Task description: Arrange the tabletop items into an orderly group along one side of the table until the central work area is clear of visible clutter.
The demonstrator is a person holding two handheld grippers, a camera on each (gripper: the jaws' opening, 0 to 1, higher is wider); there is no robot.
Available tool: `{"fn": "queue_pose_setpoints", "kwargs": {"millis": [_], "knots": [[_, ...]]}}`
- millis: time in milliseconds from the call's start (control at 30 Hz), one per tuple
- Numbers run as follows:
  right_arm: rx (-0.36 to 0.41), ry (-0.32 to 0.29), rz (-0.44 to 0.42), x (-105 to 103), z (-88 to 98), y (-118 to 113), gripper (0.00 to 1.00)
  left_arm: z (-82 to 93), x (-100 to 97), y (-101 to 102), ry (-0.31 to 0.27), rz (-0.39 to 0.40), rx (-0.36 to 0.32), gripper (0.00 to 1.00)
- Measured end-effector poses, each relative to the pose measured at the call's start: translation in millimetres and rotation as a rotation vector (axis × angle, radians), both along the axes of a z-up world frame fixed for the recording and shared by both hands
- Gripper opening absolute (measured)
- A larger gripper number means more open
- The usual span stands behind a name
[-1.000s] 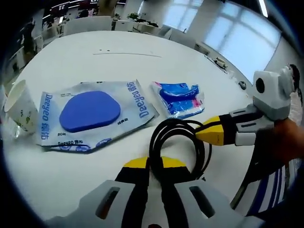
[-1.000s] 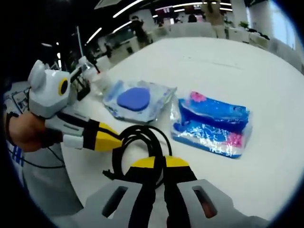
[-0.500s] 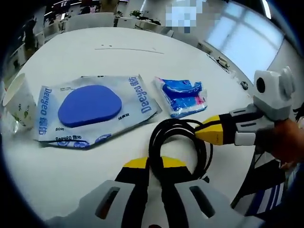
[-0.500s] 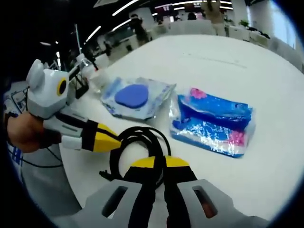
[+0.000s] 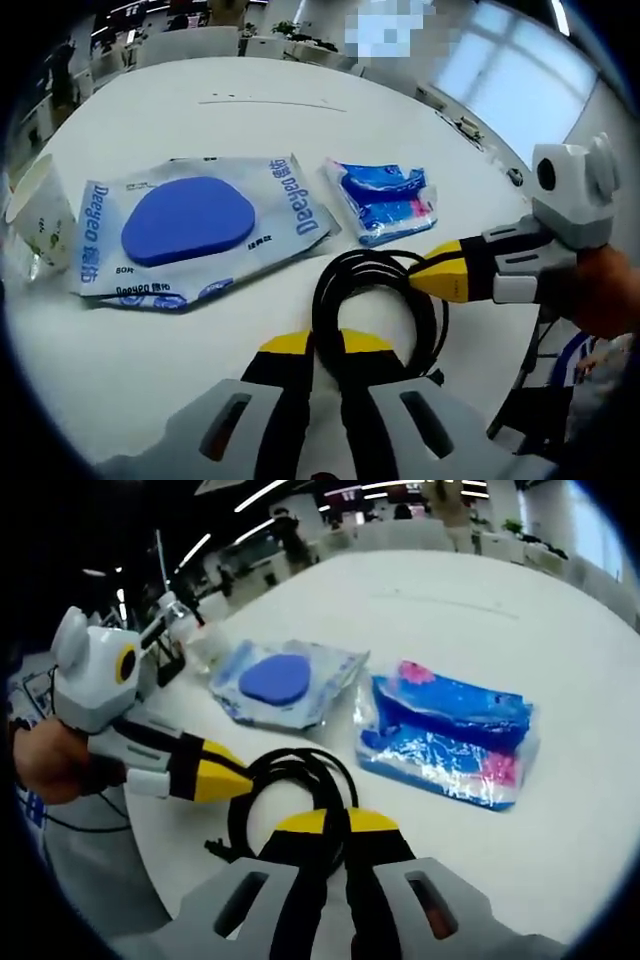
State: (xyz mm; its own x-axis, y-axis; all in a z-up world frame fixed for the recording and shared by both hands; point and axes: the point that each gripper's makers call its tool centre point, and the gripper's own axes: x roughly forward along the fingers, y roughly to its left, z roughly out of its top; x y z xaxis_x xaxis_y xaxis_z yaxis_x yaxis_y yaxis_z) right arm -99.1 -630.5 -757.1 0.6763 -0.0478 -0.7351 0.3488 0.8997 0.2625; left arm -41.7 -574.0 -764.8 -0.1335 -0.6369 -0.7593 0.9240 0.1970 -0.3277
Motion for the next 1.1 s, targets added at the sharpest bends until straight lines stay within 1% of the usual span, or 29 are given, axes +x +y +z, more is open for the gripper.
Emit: {"fn": "queue_pose_setpoints", "kwargs": {"millis": [133,233,333,400,467,833,867,967,1033,1100], "knots": [[-0.002,-0.002,0.006,0.5,0.9,0.5,0.03,-0.3,0.6,0.8,0.002,0.0,-0.001,0.08],[0.0,0.01,0.007,-0.9,-0.3,0.4,0.07,0.1,1.8,2.2,-0.006,-0.008,-0.002,0.09],[0.0,0.007,0.007,-0.7,1.1,0.3,0.08,2.0,3.1,3.7,-0.009,-0.01,-0.005,0.09],[-0.003,0.005,0.007,-0.7,2.6,0.3,0.09,3.0,3.9,4.5,-0.004,-0.014,-0.009,0.12],[-0.004,0.004,0.01,-0.7,2.8,0.3,0.1,5.2,4.6,5.4,-0.005,-0.017,-0.015,0.14],[-0.016,-0.001,0.019,-3.3,9.6,0.8,0.15,18.4,15.7,13.3,-0.019,-0.02,-0.05,0.17],[-0.019,-0.002,0.02,-4.1,11.3,0.9,0.16,22.5,20.3,14.2,-0.034,-0.02,-0.07,0.17],[-0.021,-0.012,0.019,-4.8,15.7,1.6,0.19,26.0,28.9,18.4,-0.042,-0.023,-0.085,0.18],[-0.019,-0.019,0.018,-4.9,18.2,2.3,0.24,32.1,35.7,21.8,-0.047,-0.024,-0.104,0.22],[-0.016,-0.03,0.023,-5.1,20.5,4.3,0.27,39.4,46.9,26.3,-0.069,-0.013,-0.125,0.27]]}}
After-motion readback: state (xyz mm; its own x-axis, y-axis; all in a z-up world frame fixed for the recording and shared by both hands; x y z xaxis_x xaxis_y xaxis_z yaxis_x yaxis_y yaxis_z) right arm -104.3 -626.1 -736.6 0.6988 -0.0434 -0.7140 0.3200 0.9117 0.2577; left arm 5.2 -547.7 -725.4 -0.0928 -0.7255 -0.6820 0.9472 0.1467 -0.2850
